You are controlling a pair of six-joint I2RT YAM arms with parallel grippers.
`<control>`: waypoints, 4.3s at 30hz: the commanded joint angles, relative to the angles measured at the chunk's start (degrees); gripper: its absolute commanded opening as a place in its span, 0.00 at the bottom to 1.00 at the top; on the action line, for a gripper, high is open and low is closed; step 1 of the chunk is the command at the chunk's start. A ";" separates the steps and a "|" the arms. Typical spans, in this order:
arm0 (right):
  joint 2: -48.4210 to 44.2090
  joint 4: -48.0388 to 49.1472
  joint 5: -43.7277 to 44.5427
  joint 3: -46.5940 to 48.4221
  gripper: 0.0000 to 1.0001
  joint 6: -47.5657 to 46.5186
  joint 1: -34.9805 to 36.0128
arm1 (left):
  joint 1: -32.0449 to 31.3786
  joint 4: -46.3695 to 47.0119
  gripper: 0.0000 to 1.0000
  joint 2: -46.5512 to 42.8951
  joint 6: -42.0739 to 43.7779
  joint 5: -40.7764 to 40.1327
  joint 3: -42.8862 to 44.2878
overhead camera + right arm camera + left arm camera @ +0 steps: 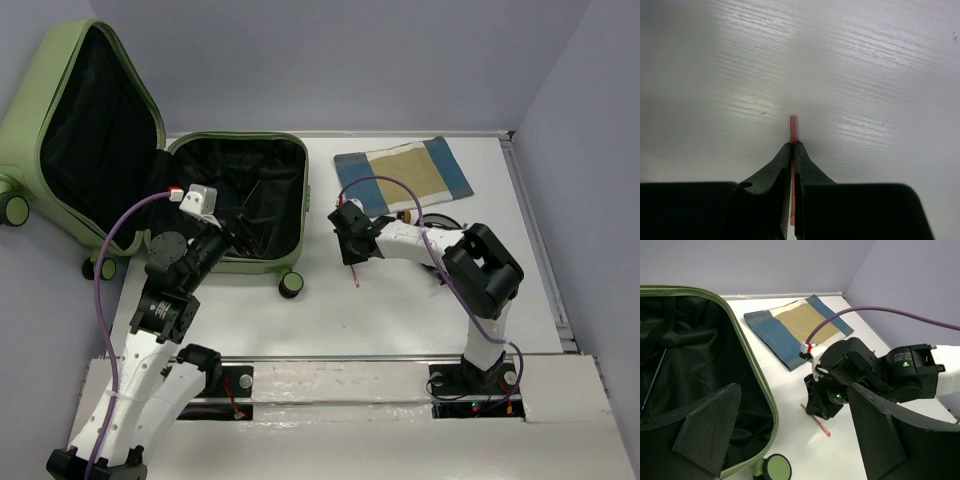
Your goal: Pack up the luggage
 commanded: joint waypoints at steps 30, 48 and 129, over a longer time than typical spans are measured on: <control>-3.68 -10.91 7.23 20.91 0.66 -12.93 -23.88 | -0.60 1.66 0.99 -3.63 0.01 1.42 2.90; 9.77 -11.98 -5.67 26.18 0.77 -16.44 -29.16 | -0.51 1.74 0.99 -1.34 0.01 1.59 2.73; -26.01 0.15 -1.28 -15.74 1.00 -0.19 -48.85 | -10.88 1.13 0.99 -7.93 0.89 -1.92 3.08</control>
